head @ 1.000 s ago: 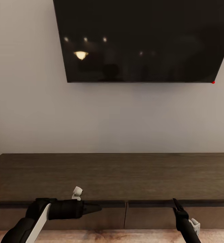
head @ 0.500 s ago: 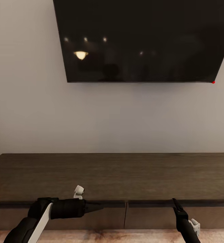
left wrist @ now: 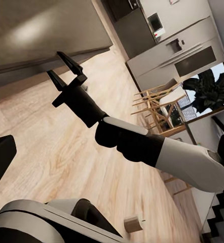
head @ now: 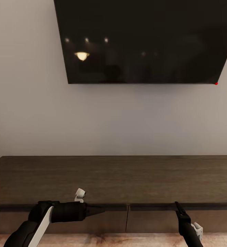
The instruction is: Place each of the two pumpkins and all three candles from the living room inside a cabinet in the living room (use any cabinet), then make sure every cabinet is closed, and position the cauldron so it is next to a table in the living room.
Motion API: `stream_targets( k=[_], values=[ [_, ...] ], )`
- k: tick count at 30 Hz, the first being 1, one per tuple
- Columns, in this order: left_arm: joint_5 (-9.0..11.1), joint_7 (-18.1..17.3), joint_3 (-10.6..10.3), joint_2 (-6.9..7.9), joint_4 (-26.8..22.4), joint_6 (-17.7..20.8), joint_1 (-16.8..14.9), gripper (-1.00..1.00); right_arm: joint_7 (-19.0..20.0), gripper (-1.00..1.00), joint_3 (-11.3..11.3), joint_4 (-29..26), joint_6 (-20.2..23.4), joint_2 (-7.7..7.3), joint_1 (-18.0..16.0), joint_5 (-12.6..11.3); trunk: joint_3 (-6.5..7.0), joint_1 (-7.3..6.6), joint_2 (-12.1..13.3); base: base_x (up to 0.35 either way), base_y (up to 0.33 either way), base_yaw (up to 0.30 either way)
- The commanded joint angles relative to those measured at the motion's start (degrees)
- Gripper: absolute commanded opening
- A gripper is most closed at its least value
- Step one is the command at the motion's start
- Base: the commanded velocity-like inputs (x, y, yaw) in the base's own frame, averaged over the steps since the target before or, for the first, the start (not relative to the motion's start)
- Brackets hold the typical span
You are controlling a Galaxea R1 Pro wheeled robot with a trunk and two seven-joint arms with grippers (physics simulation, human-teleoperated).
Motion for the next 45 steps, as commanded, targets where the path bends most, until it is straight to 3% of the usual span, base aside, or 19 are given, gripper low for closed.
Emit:
stream_targets(
  k=[1,45],
  values=[
    [0.22,-0.01,-0.07,0.04,0.0,0.36,-0.03,1.0,0.41,-1.0,-0.47,-0.43,0.76,-0.01,-0.07,-1.34,-0.04,-0.02,-0.03,0.0,0.0,0.0],
    [0.14,-0.01,-0.25,0.04,0.0,0.36,-0.03,1.0,0.41,-1.0,-0.11,1.51,0.76,-0.1,-0.07,-1.24,-0.04,-0.02,-0.03,-0.011,0.0,0.0]
  ],
)
